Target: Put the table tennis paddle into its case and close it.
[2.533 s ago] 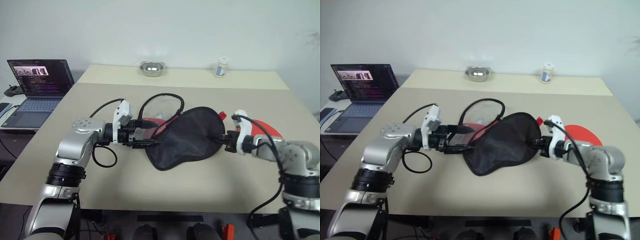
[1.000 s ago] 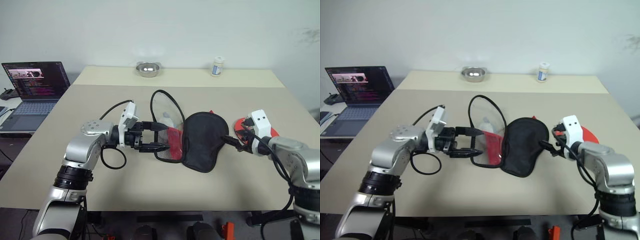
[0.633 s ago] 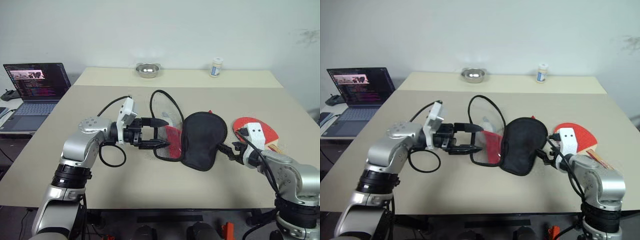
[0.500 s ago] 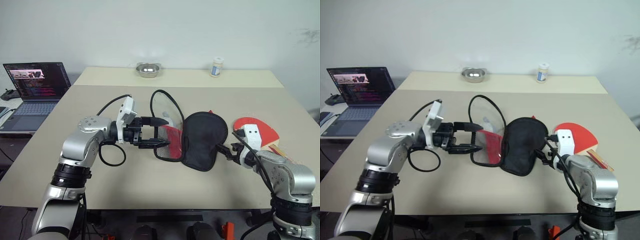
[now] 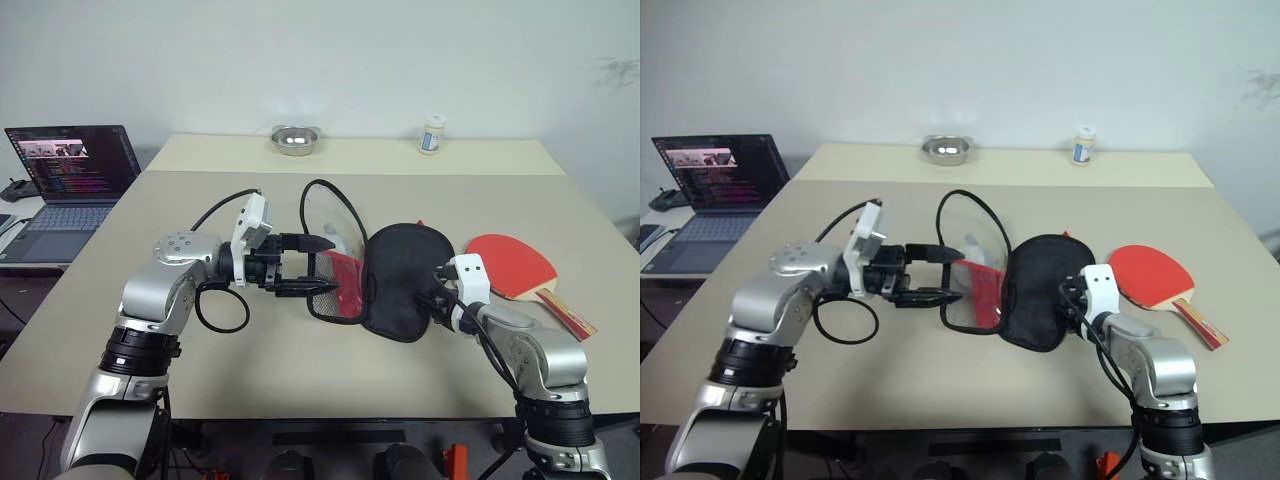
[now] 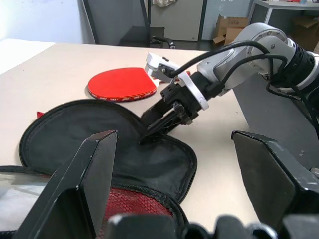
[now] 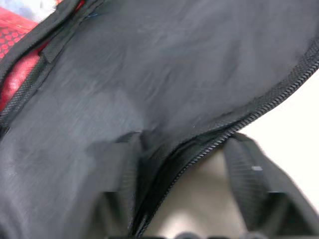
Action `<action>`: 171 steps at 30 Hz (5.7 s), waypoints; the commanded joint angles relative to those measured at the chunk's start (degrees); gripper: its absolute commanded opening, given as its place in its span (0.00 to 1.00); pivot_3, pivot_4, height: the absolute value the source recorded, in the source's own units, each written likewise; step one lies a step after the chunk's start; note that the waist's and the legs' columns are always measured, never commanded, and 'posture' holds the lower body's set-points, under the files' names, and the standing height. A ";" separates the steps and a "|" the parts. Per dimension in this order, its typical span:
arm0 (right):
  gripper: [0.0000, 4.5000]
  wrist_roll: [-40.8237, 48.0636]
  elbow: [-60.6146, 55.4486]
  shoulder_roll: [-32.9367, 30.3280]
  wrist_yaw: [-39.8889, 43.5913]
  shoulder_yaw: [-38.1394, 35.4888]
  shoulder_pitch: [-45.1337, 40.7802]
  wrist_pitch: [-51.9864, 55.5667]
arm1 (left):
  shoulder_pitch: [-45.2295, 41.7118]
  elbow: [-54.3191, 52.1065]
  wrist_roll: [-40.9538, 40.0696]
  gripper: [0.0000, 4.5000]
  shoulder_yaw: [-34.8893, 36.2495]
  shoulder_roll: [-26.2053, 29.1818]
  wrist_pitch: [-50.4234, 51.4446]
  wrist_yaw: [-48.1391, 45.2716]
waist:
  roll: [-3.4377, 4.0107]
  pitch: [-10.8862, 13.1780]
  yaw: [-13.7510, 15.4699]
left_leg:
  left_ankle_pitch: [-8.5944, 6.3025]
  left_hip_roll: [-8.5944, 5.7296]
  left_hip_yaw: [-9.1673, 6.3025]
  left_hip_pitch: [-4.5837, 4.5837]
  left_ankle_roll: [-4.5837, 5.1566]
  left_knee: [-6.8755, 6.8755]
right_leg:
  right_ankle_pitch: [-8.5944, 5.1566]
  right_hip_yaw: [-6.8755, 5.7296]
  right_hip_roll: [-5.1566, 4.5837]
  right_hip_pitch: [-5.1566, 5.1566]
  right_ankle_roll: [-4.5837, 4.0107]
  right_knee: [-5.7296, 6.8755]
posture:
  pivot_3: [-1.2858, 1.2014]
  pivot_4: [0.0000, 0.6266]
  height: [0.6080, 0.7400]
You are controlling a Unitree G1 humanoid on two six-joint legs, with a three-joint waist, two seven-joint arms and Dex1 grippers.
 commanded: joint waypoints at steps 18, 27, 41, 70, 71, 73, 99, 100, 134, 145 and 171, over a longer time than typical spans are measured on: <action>0.01 -1.24 16.53 -14.62 11.40 1.84 -11.99 -7.08 | 0.60 -3.82 -0.30 0.89 -0.12 0.05 0.25 0.73 | -0.01 0.01 0.08 | 0.00 -0.02 0.01 -0.05 0.01 -0.04 | 0.11 -0.01 0.00 -0.02 -0.19 -0.08 | 0.52 0.24 1.00; 0.15 -0.64 15.66 -13.94 11.21 -0.30 -11.64 -7.55 | 0.18 -3.37 -0.42 0.89 -0.51 -0.34 -0.09 0.83 | -0.01 0.01 0.08 | 0.00 -0.02 0.02 -0.06 0.01 -0.04 | 0.10 0.00 0.00 -0.02 -0.18 -0.09 | 0.52 0.24 1.00; 1.00 2.44 15.72 -32.14 20.01 -10.52 -7.88 -6.69 | -0.92 -4.43 -0.72 0.89 -2.19 -1.74 2.16 1.28 | 0.00 0.04 0.69 | -0.01 -0.04 -0.02 -0.09 0.01 -0.11 | 0.09 -0.06 -0.02 0.02 -0.16 -0.27 | 0.52 0.24 1.00; 0.79 -5.40 50.56 -34.38 33.05 -2.32 -8.97 -25.36 | -3.22 -4.77 0.46 0.89 -2.91 -2.66 2.87 2.35 | -0.08 0.02 -0.09 | -0.01 0.00 0.13 0.17 0.02 0.00 | 0.01 0.12 0.06 0.16 0.04 -0.11 | 0.52 0.24 1.00; 0.73 -5.41 50.43 -34.17 32.36 -2.83 -8.92 -25.14 | -3.03 -4.61 0.75 0.89 -2.89 -2.54 2.42 2.52 | -0.08 0.02 -0.10 | -0.01 0.01 0.13 0.22 0.02 -0.01 | 0.01 0.13 0.06 0.19 0.04 -0.09 | 0.52 0.24 1.00; 0.58 -5.34 50.07 -33.73 30.26 -4.31 -8.87 -24.83 | -2.75 -4.26 0.85 0.89 -2.70 -2.25 1.95 2.59 | -0.08 0.02 -0.11 | -0.01 0.03 0.14 0.28 0.02 -0.02 | 0.01 0.14 0.07 0.23 0.04 -0.09 | 0.52 0.24 1.00; 0.23 3.69 -10.03 6.91 -8.49 -13.51 -8.10 11.68 | -4.12 1.40 2.79 0.89 -1.28 -0.62 -1.73 3.10 | 0.30 0.25 0.41 | 0.07 -0.11 0.00 -0.13 -0.13 -0.08 | 0.12 -0.01 -0.10 -0.11 -0.20 -0.01 | 0.52 0.24 1.00; 0.23 3.23 -9.11 7.23 -8.62 -12.38 -7.39 10.64 | -4.10 1.35 2.89 0.89 -1.32 -0.72 -1.80 3.18 | 0.30 0.25 0.41 | 0.07 -0.13 0.00 -0.14 -0.12 -0.08 | 0.13 0.00 -0.11 -0.10 -0.20 -0.03 | 0.52 0.24 1.00; 0.95 2.51 -4.24 0.78 -3.55 -5.27 -3.27 3.24 | 0.04 -0.11 3.38 0.89 -0.52 1.99 -1.38 3.38 | 0.30 0.24 0.11 | 0.06 0.00 -0.04 -0.11 -0.11 -0.10 | -0.01 -0.02 0.00 -0.11 0.01 -0.02 | 0.52 0.24 1.00; 0.99 27.01 -27.63 -24.72 24.25 -16.71 -0.80 8.51 | 4.16 2.76 5.49 0.89 -0.69 5.16 -1.30 4.18 | 0.24 0.29 0.41 | 0.05 0.01 -0.19 -0.11 -0.10 -0.11 | -0.02 -0.19 -0.14 0.00 0.02 -0.19 | 0.52 0.24 1.00; 1.00 41.58 -27.65 -45.00 29.13 -28.20 11.36 2.95 | -19.95 23.16 10.94 0.01 -8.77 -28.26 -6.02 10.10 | -0.02 0.40 2.34 | 0.05 -0.15 -0.35 -0.37 -0.07 0.01 | 0.02 -0.34 -0.05 0.07 0.09 -0.43 | 0.52 0.24 1.00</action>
